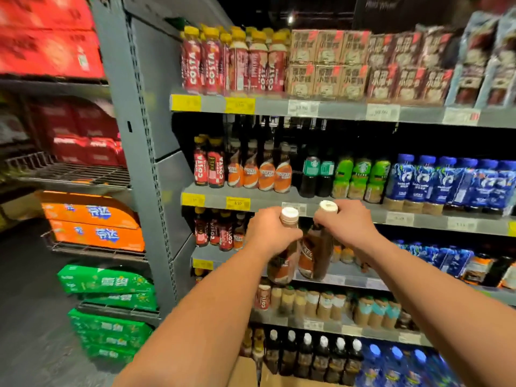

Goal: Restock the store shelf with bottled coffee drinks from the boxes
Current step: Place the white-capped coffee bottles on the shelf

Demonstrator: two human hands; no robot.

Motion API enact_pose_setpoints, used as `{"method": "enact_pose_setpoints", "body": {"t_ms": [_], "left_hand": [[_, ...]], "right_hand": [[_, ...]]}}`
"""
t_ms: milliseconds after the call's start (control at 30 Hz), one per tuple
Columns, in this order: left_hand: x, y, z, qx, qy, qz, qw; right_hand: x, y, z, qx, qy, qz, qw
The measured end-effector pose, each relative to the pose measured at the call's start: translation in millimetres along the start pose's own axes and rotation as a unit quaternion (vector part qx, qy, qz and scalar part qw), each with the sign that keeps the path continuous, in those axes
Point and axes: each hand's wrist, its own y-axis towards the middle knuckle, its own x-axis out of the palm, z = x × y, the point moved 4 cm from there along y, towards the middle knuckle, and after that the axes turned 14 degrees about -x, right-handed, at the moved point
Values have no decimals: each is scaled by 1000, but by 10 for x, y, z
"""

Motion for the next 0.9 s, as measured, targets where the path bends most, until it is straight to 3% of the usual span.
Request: {"method": "enact_pose_setpoints", "body": {"t_ms": [433, 900], "left_hand": [[-665, 706, -203, 48, -38, -27, 998], [-917, 1720, -222, 47, -24, 53, 997]], "right_hand": [[503, 478, -596, -10, -13, 67, 998], [1042, 1672, -525, -54, -5, 40, 998]]}}
